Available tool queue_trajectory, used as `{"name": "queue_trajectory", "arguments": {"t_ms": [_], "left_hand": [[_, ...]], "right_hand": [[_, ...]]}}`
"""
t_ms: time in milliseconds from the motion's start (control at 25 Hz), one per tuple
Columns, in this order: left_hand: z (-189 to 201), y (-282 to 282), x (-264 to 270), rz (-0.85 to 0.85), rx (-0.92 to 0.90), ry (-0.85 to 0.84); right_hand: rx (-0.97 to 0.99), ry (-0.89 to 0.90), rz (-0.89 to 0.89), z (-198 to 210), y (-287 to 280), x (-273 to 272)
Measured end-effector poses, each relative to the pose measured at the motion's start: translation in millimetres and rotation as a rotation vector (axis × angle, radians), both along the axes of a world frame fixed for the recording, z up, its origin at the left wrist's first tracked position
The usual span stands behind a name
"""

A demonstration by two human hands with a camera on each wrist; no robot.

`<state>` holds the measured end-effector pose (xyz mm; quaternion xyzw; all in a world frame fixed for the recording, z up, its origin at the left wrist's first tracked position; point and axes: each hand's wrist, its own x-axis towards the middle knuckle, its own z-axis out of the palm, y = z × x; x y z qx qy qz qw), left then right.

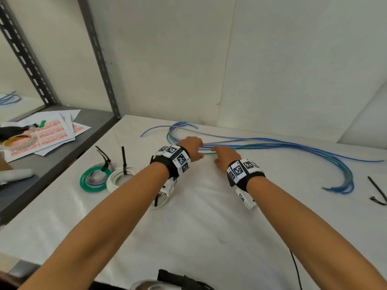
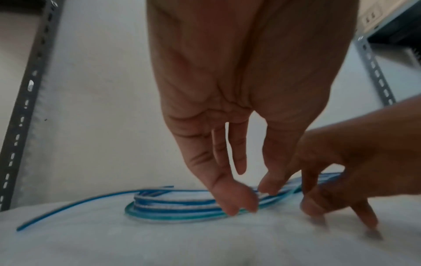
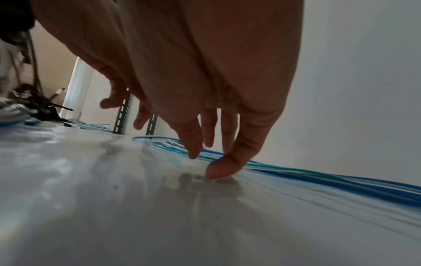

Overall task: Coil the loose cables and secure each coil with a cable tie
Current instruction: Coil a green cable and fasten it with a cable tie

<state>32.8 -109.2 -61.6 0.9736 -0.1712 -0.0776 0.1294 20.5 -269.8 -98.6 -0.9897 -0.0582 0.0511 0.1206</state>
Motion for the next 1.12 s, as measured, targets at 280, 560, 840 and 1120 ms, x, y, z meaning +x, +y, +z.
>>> {"name": "queue_trajectory", "arguments": {"t_ms": [280, 560, 840, 1120], "left_hand": [[-27, -13, 20, -0.058, 0.016, -0.064], [50, -8, 4, -0.101, -0.764, -0.361], [77, -26, -18, -0.122, -1.284, -0.214], [83, -44, -41, -0.018, -1.375, -0.293]], "right_hand": [[0.015, -0.177, 0.073, 3, -25, -1], [0.341, -0.35, -0.24, 16, -93, -3], [1.026, -0.774, -0.388, 63, -110, -19], [1.218, -0.908, -0.22, 139, -92, -44]]}}
